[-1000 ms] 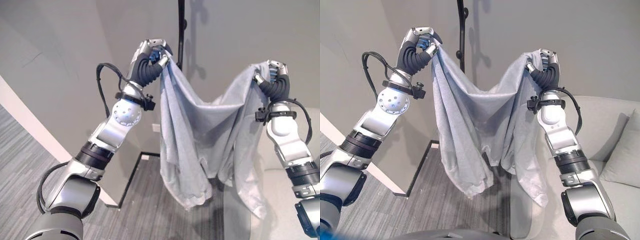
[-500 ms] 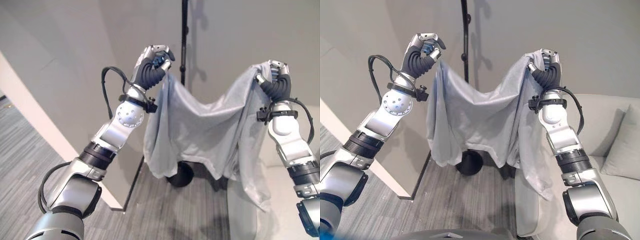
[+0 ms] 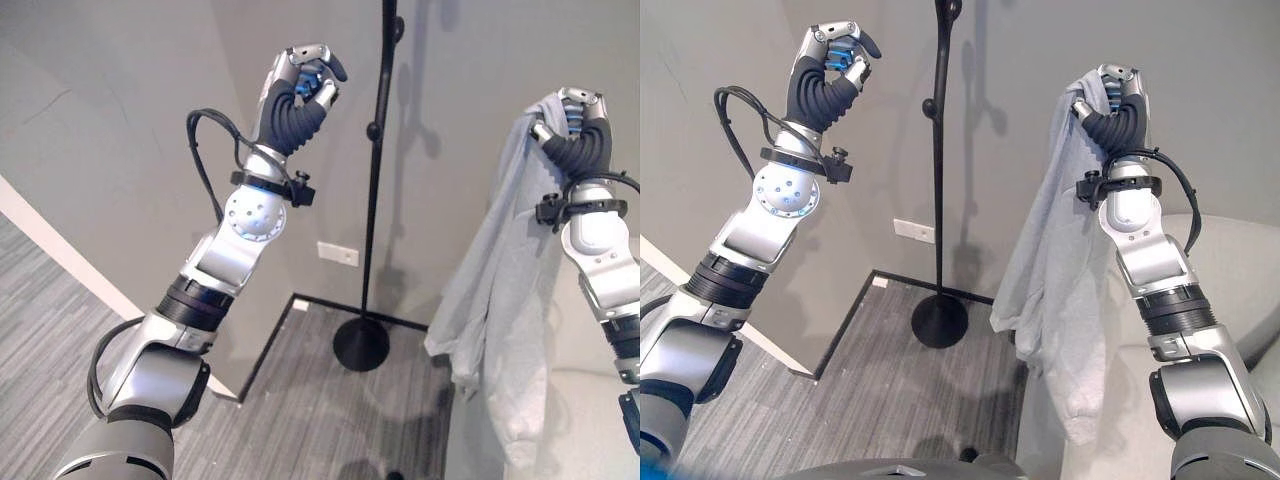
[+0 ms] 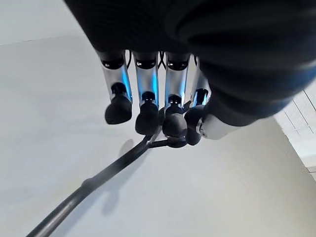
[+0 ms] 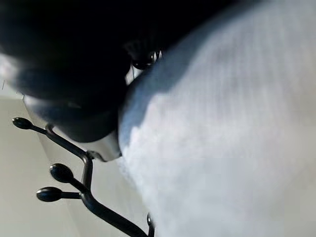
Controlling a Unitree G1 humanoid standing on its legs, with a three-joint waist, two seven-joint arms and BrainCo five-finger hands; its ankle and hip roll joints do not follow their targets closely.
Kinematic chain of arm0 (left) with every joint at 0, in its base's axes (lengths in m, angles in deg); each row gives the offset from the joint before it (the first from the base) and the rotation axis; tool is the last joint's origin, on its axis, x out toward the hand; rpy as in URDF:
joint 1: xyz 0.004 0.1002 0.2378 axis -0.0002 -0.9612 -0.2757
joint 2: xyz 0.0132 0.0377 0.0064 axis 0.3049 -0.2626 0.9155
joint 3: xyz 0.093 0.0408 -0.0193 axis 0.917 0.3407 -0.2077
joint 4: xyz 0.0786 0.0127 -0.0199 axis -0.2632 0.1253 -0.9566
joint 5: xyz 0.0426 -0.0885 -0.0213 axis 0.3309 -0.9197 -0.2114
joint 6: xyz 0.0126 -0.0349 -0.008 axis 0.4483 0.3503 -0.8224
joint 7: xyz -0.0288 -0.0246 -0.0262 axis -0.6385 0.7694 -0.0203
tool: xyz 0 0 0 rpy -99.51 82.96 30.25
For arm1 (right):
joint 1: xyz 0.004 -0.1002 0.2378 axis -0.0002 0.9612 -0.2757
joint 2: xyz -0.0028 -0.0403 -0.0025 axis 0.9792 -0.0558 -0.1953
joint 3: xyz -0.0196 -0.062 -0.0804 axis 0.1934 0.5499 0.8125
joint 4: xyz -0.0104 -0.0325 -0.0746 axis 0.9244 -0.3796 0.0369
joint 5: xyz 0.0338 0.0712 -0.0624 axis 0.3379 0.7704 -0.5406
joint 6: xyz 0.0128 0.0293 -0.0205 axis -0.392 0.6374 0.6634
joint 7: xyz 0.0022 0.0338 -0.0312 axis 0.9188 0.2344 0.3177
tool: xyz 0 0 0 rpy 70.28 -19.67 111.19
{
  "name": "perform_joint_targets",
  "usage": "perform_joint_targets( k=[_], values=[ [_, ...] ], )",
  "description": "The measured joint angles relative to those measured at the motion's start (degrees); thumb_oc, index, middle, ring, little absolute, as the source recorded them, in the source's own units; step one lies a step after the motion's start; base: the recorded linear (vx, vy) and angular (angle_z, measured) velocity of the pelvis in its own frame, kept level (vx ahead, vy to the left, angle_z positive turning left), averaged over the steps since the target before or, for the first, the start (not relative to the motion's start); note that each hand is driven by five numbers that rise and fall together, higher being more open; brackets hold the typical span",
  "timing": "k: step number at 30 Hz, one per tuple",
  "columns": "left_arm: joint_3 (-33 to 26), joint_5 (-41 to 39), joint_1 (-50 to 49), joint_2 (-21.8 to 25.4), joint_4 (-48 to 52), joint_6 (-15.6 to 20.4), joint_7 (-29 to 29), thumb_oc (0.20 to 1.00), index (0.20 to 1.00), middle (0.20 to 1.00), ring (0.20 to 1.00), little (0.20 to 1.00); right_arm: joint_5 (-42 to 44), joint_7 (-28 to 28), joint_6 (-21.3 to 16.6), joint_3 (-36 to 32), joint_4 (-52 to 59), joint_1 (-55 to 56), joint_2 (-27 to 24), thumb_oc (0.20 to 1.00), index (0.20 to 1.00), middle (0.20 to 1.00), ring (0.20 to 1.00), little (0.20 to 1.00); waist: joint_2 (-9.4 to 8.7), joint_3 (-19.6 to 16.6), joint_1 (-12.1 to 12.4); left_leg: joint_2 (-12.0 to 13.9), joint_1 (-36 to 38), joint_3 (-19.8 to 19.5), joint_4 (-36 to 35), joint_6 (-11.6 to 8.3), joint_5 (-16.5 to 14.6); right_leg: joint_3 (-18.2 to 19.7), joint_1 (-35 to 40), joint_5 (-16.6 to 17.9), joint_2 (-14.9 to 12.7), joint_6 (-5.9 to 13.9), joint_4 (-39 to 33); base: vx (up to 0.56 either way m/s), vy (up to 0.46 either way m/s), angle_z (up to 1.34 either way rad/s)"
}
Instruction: Hang the clothes on the sofa on the clothes rack.
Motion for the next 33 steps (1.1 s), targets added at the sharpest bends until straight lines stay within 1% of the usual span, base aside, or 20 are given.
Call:
perform_joint_targets(
  k=[5, 8, 11, 13, 14, 16, 17, 19, 20, 21, 22, 23, 24, 25, 27, 28, 29, 30, 32, 33],
  values=[
    [0.0, -0.1, -0.1, -0.1, 0.0, 0.0, -0.2, 0.2, 0.2, 0.2, 0.2, 0.2, 0.2, 0.0, 0.0, 0.1, -0.1, 0.0, 0.0, 0.2, 0.2, 0.2, 0.2, 0.2, -0.33, -0.4, -0.4, 0.3, 0.2, -0.1, 0.2, -0.35, 0.4, 0.2, 0.2, 0.0, 0.4, 0.0, -0.1, 0.12, -0.089, -0.08],
    [0.0, -0.6, -1.7, -0.8, 0.1, 0.1, -1.2, 0.2, 0.2, 0.2, 0.2, 0.2, 0.4, 0.1, -0.1, 0.1, -0.3, 0.0, 0.4, 0.2, 0.2, 0.2, 0.2, 0.2, -1.31, -1.3, -1.7, 0.7, 1.1, -0.3, -0.9, -0.6, 0.4, 0.3, 1.1, 0.0, 0.8, -0.08, -1.4, 0.09, -0.085, 0.0],
    [-0.3, -0.9, -4.5, -1.8, 0.1, 0.0, -1.7, 0.2, 0.2, 0.2, 0.2, 0.2, 0.4, 0.2, -0.4, 0.1, -0.5, 0.0, 0.9, 0.2, 0.2, 0.2, 0.2, 0.2, -2.71, -2.2, -1.8, 0.8, 0.8, -0.3, -1.2, -0.89, 0.2, 0.5, 1.2, 0.4, 1.0, -0.62, -2.9, 0.08, -0.084, -0.03],
    [-0.7, -3.1, -7.3, -3.0, 0.1, 0.0, -2.1, 0.2, 0.2, 0.2, 0.2, 0.2, 0.5, 0.3, -0.6, 0.1, -0.6, 0.0, 1.0, 0.2, 0.2, 0.2, 0.2, 0.2, -2.96, -2.4, -1.8, 1.3, 1.0, -0.3, -1.2, -1.74, -0.4, 0.6, 2.0, 0.6, 1.6, -1.0, -4.0, 0.07, -0.11, 0.04],
    [-0.9, -4.9, -10.0, -4.2, 0.1, 0.0, -2.9, 1.0, 1.0, 1.0, 1.0, 1.0, 1.0, 0.4, -0.9, 0.1, -0.5, 0.0, 1.0, 0.2, 0.2, 0.2, 0.2, 0.2, -3.2, -2.6, -1.6, 1.5, 0.9, -0.3, -1.2, -2.02, -0.6, 0.5, 2.0, 1.0, 2.1, -1.5, -4.4, 0.05, -0.098, 0.1],
    [-1.0, -7.5, -15.0, -6.6, -0.1, -0.1, -4.6, 1.0, 1.0, 1.0, 1.0, 1.0, 2.2, 1.2, -1.6, 0.1, -0.5, 0.0, 0.7, 0.2, 0.2, 0.2, 0.2, 0.2, -3.56, -2.7, -1.3, 2.2, -0.8, -0.1, 0.3, -3.56, -1.2, -0.1, 1.8, 0.7, 3.3, -1.38, -4.8, 0.04, -0.094, 0.2],
    [-0.9, -7.5, -16.1, -6.9, -0.1, -0.2, -5.0, 1.0, 1.0, 1.0, 1.0, 1.0, 2.4, 1.5, -1.8, 0.1, -0.5, 0.0, 0.7, 0.2, 0.2, 0.2, 0.2, 0.2, -3.99, -2.9, -1.3, 2.2, -1.3, 0.0, 0.6, -4.2, -1.1, -0.3, 1.7, 1.1, 3.2, -2.07, -5.1, 0.03, -0.129, 0.16],
    [-0.5, -9.2, -17.8, -6.9, -0.9, -0.5, -6.2, 1.0, 1.0, 1.0, 1.0, 1.0, 2.6, 1.6, -2.0, 0.1, -0.5, 0.0, 0.7, 0.2, 0.2, 0.2, 0.2, 0.2, -4.27, -2.8, -0.9, 2.4, -2.7, 0.1, 2.3, -4.25, -1.1, -0.3, 1.5, 1.1, 3.9, -2.33, -5.2, 0.01, -0.145, 0.22],
    [-1.1, -11.0, -19.3, -7.2, -1.7, -0.4, -7.9, 1.0, 1.0, 1.0, 1.0, 1.0, 3.9, 1.9, -2.4, 0.1, -0.4, 0.0, -0.3, 0.2, 0.2, 0.2, 0.2, 0.2, -6.73, -1.8, 0.2, 0.1, -7.8, 1.2, 11.2, -4.93, -0.6, 0.2, 0.4, 0.6, 2.5, -3.14, -4.2, 0.01, -0.096, 0.28],
    [-1.2, -12.0, -20.5, -7.2, -2.5, -0.5, -8.2, 1.0, 1.0, 1.0, 1.0, 1.0, 4.3, 2.4, -2.4, 0.1, -0.4, -0.1, -1.1, 0.2, 0.2, 0.2, 0.2, 0.2, -7.76, -1.4, 1.3, -0.7, -10.6, 2.2, 16.4, -4.65, 0.3, 0.2, 0.6, 0.6, 1.7, -3.14, -4.3, 0.0, -0.061, 0.16],
    [-1.2, -12.1, -21.7, -7.2, -3.7, -0.6, -8.7, 1.0, 1.0, 1.0, 1.0, 1.0, 5.0, 2.8, -2.4, 0.1, -0.3, -0.3, -2.1, 0.2, 0.2, 0.2, 0.2, 0.2, -8.34, -1.1, 1.9, -0.9, -13.1, 3.6, 21.1, -4.0, 0.2, 0.0, 0.3, 1.0, 1.2, -3.6, -4.5, 0.0, 0.0, 0.0],
    [-1.1, -12.8, -22.8, -6.8, -4.3, -0.9, -9.1, 1.0, 1.0, 1.0, 1.0, 1.0, 5.0, 3.1, -2.4, 0.1, -0.3, -0.9, -2.7, 0.2, 0.2, 0.2, 0.2, 0.2, -8.71, -0.9, 2.6, -0.7, -14.7, 5.3, 25.5, -2.52, -0.8, -0.6, 0.2, 2.1, 0.9, -5.3, -4.7, 0.03, 0.01, -0.04],
    [-1.1, -14.1, -24.1, -6.5, -5.0, -1.3, -9.8, 1.0, 1.0, 1.0, 1.0, 1.0, 6.4, 3.7, -2.8, 0.1, 0.1, -0.9, -3.3, 0.2, 0.2, 0.2, 0.2, 0.2, -8.95, -0.7, 2.8, 0.9, -16.5, 6.7, 29.5, -1.42, -1.5, -0.8, 0.8, 2.1, 1.3, -5.62, -4.9, 0.07, 0.092, 0.06],
    [-1.1, -14.3, -24.6, -6.3, -5.6, -1.3, -10.7, 1.0, 1.0, 1.0, 1.0, 1.0, 7.5, 4.1, -3.0, 0.1, 0.8, -0.9, -5.0, 0.2, 0.2, 0.2, 0.2, 0.2, -9.16, -0.4, 2.6, 2.5, -16.3, 8.3, 28.0, -1.41, -1.4, -1.5, 0.8, 2.1, 1.4, -5.65, -5.6, 0.06, 0.136, 0.1],
    [-0.8, -16.1, -25.7, -6.7, -7.1, -1.1, -12.2, 1.0, 1.0, 1.0, 1.0, 1.0, 9.6, 5.0, -4.2, -0.6, 1.7, -2.0, -8.9, 0.2, 0.2, 0.2, 0.2, 0.2, -9.8, 0.9, 2.3, 4.8, -17.1, 8.7, 21.9, -2.14, -1.4, -1.3, -0.8, 2.1, 1.1, -5.53, -5.5, 0.05, 0.163, 0.16],
    [-0.7, -17.0, -27.1, -7.0, -8.1, -1.1, -13.0, 1.0, 1.0, 1.0, 1.0, 1.0, 10.7, 5.4, -4.6, 0.2, 1.8, -4.3, -11.2, 0.2, 0.2, 0.2, 0.2, 0.2, -9.85, 1.8, 2.1, 4.7, -15.4, 8.2, 14.0, -2.13, -1.2, 0.2, -2.1, 2.8, 0.9, -4.71, -5.0, 0.05, 0.193, -0.13],
    [0.1, -18.9, -28.9, -7.0, -10.1, -1.6, -13.9, 1.0, 1.0, 1.0, 1.0, 1.0, 11.3, 6.3, -5.1, 1.3, 1.2, -7.7, -11.5, 0.2, 0.2, 0.2, 0.2, 0.2, -9.5, 3.2, 2.8, 3.7, -14.2, 7.0, 7.9, -3.12, -1.7, 3.7, -2.4, 5.5, 0.9, -4.15, -4.9, 0.09, 0.276, -0.36],
    [0.5, -20.1, -29.7, -7.7, -12.7, -1.8, -14.8, 1.0, 1.0, 1.0, 1.0, 1.0, 11.8, 6.5, -5.8, 2.2, 0.1, -10.2, -11.4, 0.2, 0.2, 0.2, 0.2, 0.2, -8.99, 4.2, 3.0, 2.3, -14.7, 5.9, 8.3, -3.28, -1.9, 4.6, -2.6, 6.0, 0.6, -3.71, -5.3, 0.1, 0.23, -0.6],
    [0.4, -21.0, -33.0, -8.1, -14.9, -1.9, -15.7, 1.0, 1.0, 1.0, 1.0, 1.0, 12.9, 7.4, -6.0, 5.1, -0.5, -13.5, -11.4, 0.2, 0.2, 0.2, 0.2, 0.2, -7.31, 5.2, 3.8, 0.6, -12.2, 4.0, 2.2, -2.5, -1.2, 6.9, -2.8, 5.6, 0.7, -2.42, -5.5, 0.13, 0.238, -0.75],
    [0.4, -22.5, -35.0, -8.3, -16.8, -2.5, -17.0, 1.0, 1.0, 1.0, 1.0, 1.0, 12.9, 9.0, -6.1, 6.1, 0.2, -13.4, -11.4, 0.2, 0.2, 0.2, 0.2, 0.2, -4.89, 5.5, 3.0, 0.8, -9.1, 5.3, -1.5, -1.11, -0.2, 7.0, -1.1, 5.5, 2.0, -2.52, -5.6, 0.12, 0.223, -0.64]
  ],
)
